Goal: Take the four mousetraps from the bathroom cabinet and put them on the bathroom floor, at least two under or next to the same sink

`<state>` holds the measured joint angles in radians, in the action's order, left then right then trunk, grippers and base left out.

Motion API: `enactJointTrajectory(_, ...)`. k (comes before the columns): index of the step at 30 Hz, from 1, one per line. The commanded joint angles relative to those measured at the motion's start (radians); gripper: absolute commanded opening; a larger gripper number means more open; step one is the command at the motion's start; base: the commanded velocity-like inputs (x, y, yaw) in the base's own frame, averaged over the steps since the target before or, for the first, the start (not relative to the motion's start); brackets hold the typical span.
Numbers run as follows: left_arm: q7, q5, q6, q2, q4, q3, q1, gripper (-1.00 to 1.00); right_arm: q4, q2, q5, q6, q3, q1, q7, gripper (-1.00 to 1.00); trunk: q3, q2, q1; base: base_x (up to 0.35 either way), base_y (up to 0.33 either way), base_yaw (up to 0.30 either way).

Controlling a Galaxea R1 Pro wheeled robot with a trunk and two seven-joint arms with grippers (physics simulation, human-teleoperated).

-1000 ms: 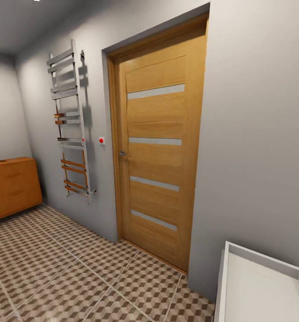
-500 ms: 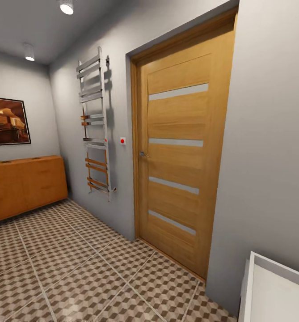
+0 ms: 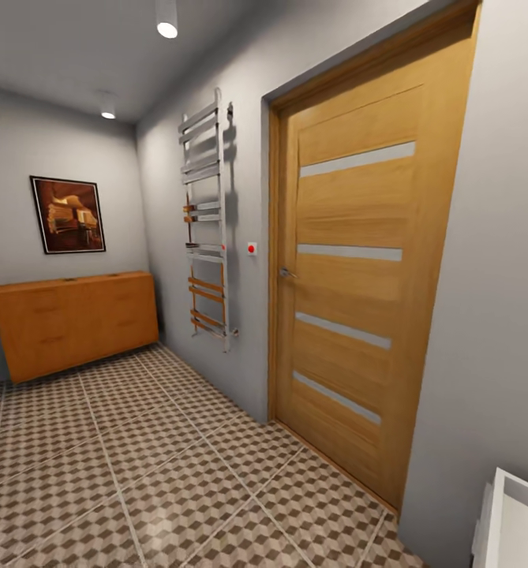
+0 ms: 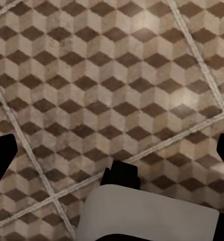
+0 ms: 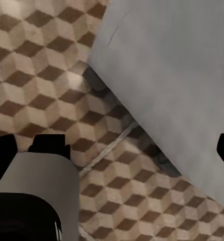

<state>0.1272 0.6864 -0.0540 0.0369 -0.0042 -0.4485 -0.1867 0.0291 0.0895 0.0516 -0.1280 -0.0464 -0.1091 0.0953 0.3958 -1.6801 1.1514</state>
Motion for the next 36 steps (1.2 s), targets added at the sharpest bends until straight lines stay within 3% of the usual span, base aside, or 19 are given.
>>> enactJointTrajectory(1,0.003,0.007,-0.002,0.000,0.000,-0.008,0.000,1.00,0.003,-0.002,0.012,-0.004,-0.004,-0.001,0.004,1.00,0.001,-0.001,0.000,0.000,0.000,0.287)
enactJointTrajectory(9,0.006,0.010,-0.003,0.000,0.000,-0.007,0.000,1.00,0.003,-0.011,0.034,-0.004,-0.004,-0.001,0.004,1.00,0.001,-0.001,0.000,0.000,0.000,0.287)
enactJointTrajectory(36,0.006,0.008,-0.004,0.000,-0.002,-0.004,0.000,1.00,0.003,-0.013,0.037,-0.004,-0.004,-0.001,0.004,1.00,0.001,-0.001,0.000,0.000,0.000,0.287)
